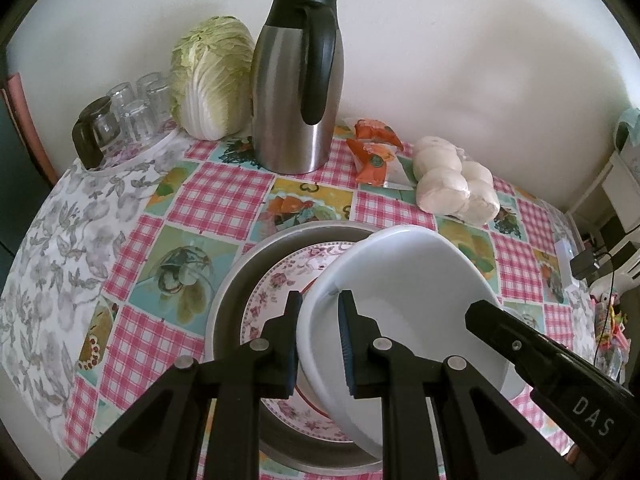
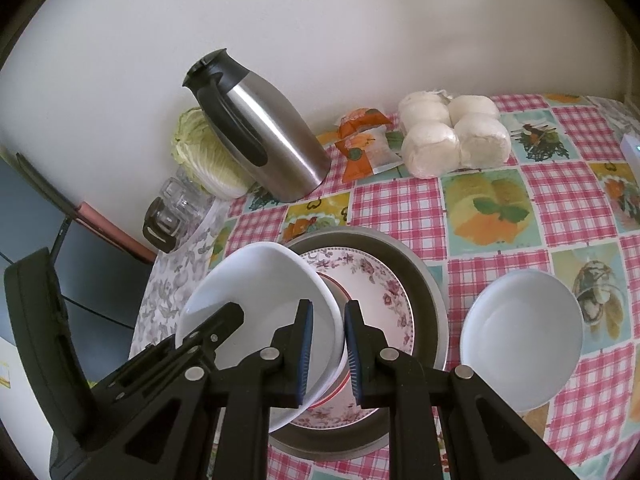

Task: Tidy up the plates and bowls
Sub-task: 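Lower the square bowl into the basin onto the red-rimmed bowl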

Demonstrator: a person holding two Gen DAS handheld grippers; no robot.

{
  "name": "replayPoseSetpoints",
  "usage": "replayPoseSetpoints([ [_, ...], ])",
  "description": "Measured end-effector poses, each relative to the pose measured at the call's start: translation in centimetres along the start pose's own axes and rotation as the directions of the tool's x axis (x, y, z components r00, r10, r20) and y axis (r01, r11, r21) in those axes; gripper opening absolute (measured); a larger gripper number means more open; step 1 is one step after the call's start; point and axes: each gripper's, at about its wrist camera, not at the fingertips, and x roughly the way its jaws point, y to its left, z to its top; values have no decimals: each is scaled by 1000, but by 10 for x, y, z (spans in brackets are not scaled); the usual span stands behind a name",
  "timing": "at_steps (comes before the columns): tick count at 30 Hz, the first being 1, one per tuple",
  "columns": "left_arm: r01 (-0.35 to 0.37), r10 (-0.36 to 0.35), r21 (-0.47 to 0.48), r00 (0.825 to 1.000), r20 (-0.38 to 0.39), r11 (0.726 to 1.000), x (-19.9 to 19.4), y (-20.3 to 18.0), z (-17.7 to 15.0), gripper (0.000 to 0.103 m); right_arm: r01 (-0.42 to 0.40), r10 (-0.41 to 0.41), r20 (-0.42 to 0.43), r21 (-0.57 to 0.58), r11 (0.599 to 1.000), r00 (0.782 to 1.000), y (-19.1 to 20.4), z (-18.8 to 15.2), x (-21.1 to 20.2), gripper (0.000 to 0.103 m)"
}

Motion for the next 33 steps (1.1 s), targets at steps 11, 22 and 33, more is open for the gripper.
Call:
replayPoseSetpoints([
  [11,-9,9,0,1000,-15,1000,4,2,-1,17,10,-10,-9,-6,1000,1000,2,-2,5,18],
  [22,-24,24,0,999,-43,1000,14,7,-2,17,13,-13,-26,9,1000,1000,-3,-4,16,18],
  [33,-42,42,3,997,-61,999,22,8,-2,17,33,-32,-52,21,999,998,-8,-6,30,18],
])
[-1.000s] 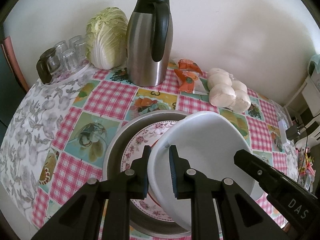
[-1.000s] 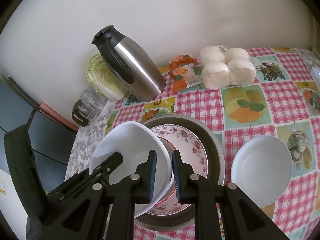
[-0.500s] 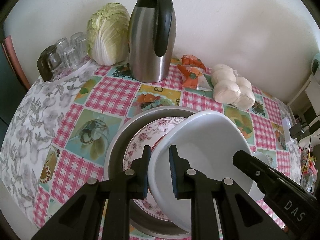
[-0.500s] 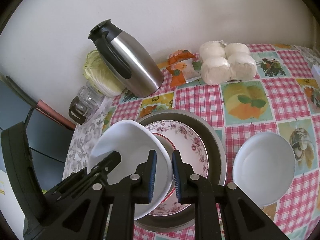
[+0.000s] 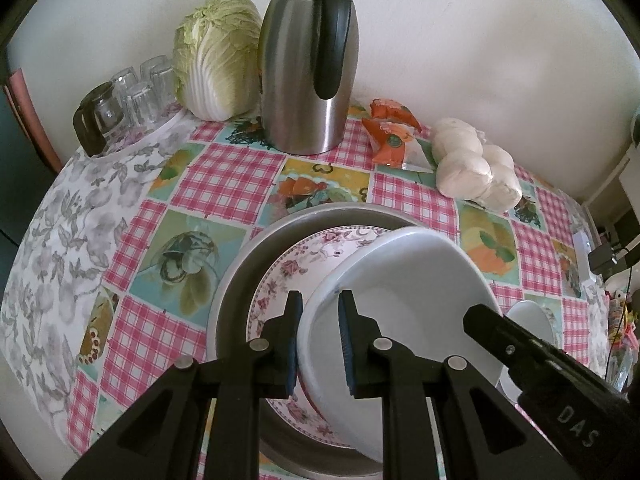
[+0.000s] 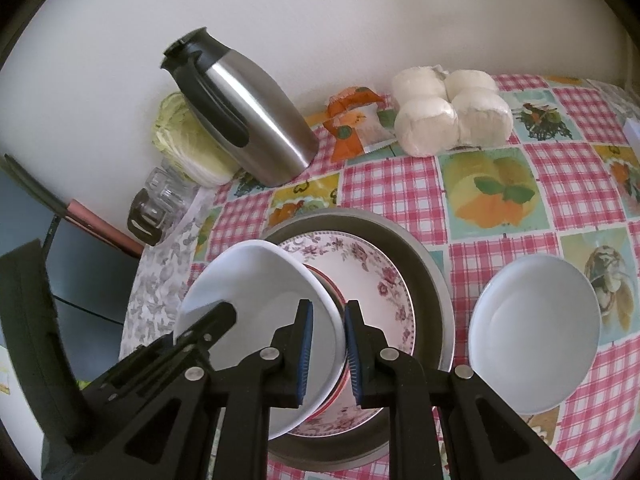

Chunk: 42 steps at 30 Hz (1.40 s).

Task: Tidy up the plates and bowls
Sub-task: 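Lower the square bowl into the basin onto the red-rimmed bowl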

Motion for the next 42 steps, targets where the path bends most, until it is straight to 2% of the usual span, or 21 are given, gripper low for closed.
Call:
replayPoseSetpoints([
  [9,-10,10,7,1000,-1,1000,0,0,0,21,-15,15,0,6,1000,1000,-2,1,0,18],
  [21,-18,17,20,999,37,1000,-18,-2,1,21,-30,30,-7,3,1000,1000,-4,2,-10,19],
  [28,2,-2,8,999,37,1000,-21,0,0,21,2,-2,-29,-2,1000,1000,-9,3,-16,19],
  [32,0,0,10,999,38,1000,-22,0,0,22,-58,58,-56,-1,998,997,-8,2,-15,20],
  [42,1,-1,10,1000,17,1000,-17,0,-2,26,-65,64,-35,-18,998,997,1,1,-22,20],
])
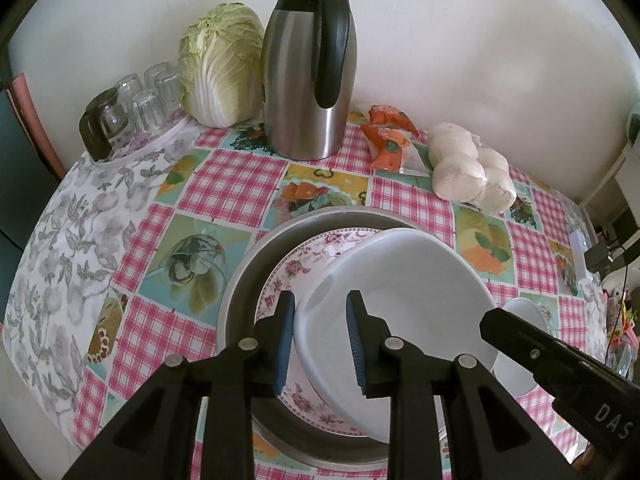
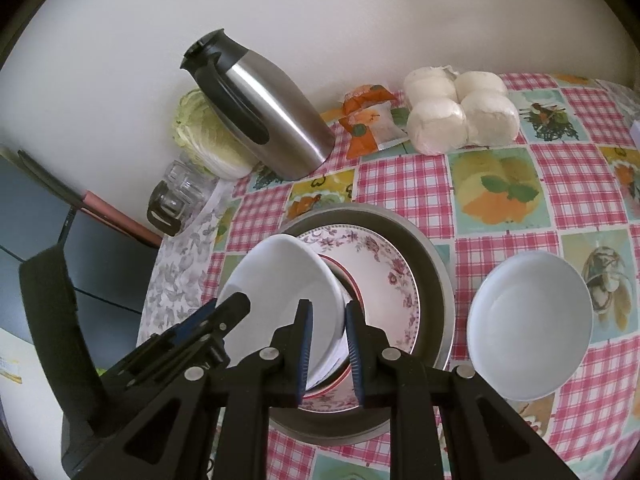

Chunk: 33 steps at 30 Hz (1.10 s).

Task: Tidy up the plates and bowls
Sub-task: 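Lower the square bowl into the basin onto the red-rimmed bowl, then open both grippers to release the square bowl and withdraw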

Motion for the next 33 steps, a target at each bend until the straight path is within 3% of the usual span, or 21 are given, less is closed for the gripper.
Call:
replayPoseSetpoints([
  [11,7,-7,5,1000,14,1000,-5,0,2,28,63,-62,35,-33,998,997,3,2,-7,20],
  [16,7,-7,0,999,38,1000,-14,3,5,46,112,-108,65,-56,992,992,6,3,-12,20],
  [18,1,-1,-4,999,45,1000,-17,5,6,50,131,-125,78,-66,989,989,8,4,-15,28],
  [20,-3,4,-13,999,54,1000,-20,8,7,58,156,-149,93,-79,985,984,9,4,-18,48],
  [23,-23,25,-31,997,67,999,-23,15,8,64,196,-184,117,-105,975,976,13,4,-20,64],
  [27,-67,72,-58,994,81,996,-27,25,9,67,207,-190,131,-132,970,973,17,3,-21,73],
  [31,-99,104,-71,991,82,993,-26,31,8,82,217,-196,143,-153,964,970,21,3,-20,86],
  [33,-106,112,-73,990,85,992,-27,33,8,82,213,-192,145,-154,965,971,21,2,-20,90],
])
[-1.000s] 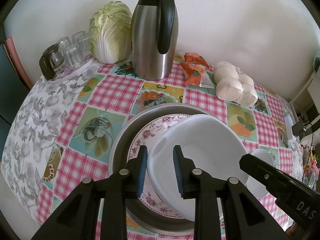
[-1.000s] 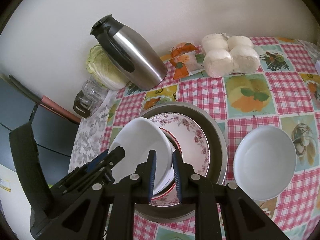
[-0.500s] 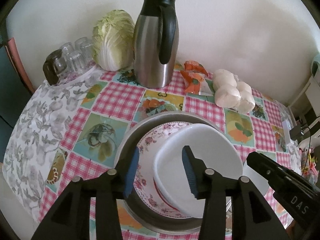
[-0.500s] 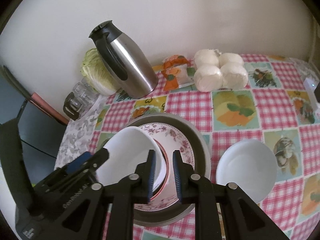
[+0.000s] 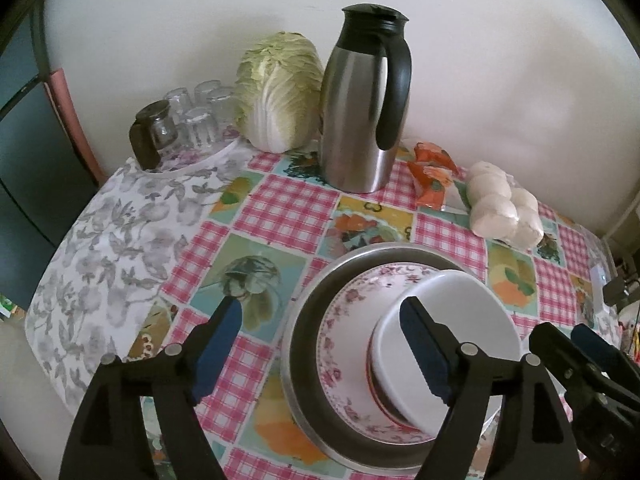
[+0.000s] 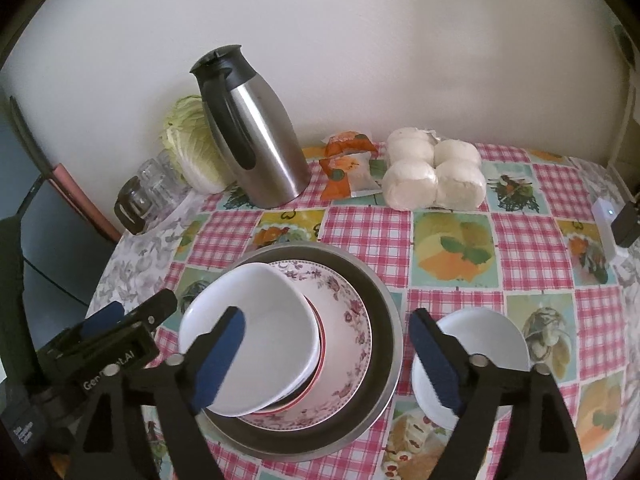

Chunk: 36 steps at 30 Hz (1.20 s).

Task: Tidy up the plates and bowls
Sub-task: 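Open both grippers to release the square bowl and withdraw, then move both grippers to the rim of the loose white bowl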

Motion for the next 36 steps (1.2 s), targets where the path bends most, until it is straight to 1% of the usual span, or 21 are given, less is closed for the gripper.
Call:
replayPoseSetpoints([
  [2,-3,3,-5,1000,2,1000,-1,2,0,82,1,-1,3,0,1000,1000,0,-1,0,97],
  [5,-13,13,-17,1000,5,1000,-3,6,0,87,9,-9,6,-1,1000,1000,-1,-1,-1,103],
  [13,-22,24,-47,999,23,999,-14,15,-2,92,24,-24,25,6,1000,999,-5,-3,-15,103],
  [17,-8,10,-71,1000,27,997,-21,18,-3,92,36,-36,40,7,999,999,-8,-6,-29,103],
  [22,8,-5,-67,999,34,998,-31,16,-5,96,46,-46,48,6,999,998,-8,-12,-45,103],
  [28,54,-51,-57,997,50,997,-48,8,-9,96,71,-70,54,-15,997,996,-12,-23,-65,103],
  [36,132,-129,-63,991,45,989,-64,-13,-18,96,108,-109,64,26,994,992,-41,-38,-87,103],
])
